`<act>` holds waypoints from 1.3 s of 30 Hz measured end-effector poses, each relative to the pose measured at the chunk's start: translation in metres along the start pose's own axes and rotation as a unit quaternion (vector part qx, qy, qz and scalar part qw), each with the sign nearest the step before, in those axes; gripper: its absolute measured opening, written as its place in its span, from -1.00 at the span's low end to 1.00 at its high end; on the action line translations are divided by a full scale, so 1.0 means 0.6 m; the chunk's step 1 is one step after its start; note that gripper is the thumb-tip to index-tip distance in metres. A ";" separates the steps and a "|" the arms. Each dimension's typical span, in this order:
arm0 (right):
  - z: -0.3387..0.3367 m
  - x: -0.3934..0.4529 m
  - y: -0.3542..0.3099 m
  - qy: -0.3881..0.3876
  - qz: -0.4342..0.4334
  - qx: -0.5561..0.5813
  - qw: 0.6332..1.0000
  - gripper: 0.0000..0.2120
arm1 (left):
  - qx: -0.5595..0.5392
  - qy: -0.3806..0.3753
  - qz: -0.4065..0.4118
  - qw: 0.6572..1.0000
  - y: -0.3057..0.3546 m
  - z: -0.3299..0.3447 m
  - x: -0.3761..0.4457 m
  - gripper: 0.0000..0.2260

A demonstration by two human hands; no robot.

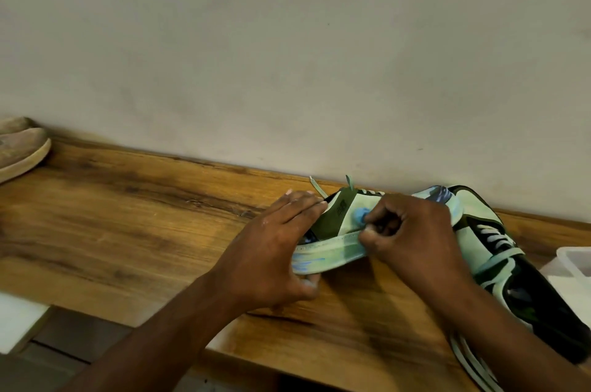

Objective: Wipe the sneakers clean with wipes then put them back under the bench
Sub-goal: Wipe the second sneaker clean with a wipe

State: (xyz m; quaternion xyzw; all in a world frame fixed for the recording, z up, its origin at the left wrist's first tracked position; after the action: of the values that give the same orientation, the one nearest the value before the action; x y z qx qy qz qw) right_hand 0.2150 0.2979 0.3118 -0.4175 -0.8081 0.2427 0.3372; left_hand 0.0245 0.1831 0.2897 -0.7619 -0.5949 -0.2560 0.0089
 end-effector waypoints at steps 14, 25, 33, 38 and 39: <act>0.005 -0.004 -0.010 0.039 -0.048 -0.037 0.997 -0.80 | -0.011 0.010 -0.006 1.000 -0.001 0.003 0.002 -0.11; 0.032 -0.018 -0.028 -0.013 -0.018 0.035 0.999 -0.84 | -0.040 0.010 -0.021 0.999 -0.014 0.007 0.000 -0.10; 0.081 -0.048 -0.085 -0.102 -0.139 -0.008 0.985 -0.83 | -0.075 0.017 0.003 0.997 -0.015 0.005 -0.001 -0.19; 0.029 -0.014 -0.043 0.016 -0.078 -0.053 0.995 -0.83 | -0.044 -0.005 0.001 0.999 -0.011 -0.004 -0.002 -0.12; 0.023 -0.013 -0.038 0.029 -0.069 -0.051 0.996 -0.83 | -0.038 -0.003 0.007 0.999 -0.011 -0.006 -0.002 -0.13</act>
State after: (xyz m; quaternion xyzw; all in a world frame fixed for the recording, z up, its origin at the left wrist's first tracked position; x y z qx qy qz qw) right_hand 0.1962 0.2777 0.3156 -0.3843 -0.8364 0.1650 0.3543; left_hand 0.0171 0.1831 0.2904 -0.7663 -0.5798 -0.2760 -0.0199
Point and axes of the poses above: each hand's wrist, its own x-axis towards the middle knuckle, its own z-axis out of the palm, y = z × x, the point moved 2 cm from there along x, towards the middle knuckle, and after that the axes turned 6 degrees about z, right-handed, at the moved point
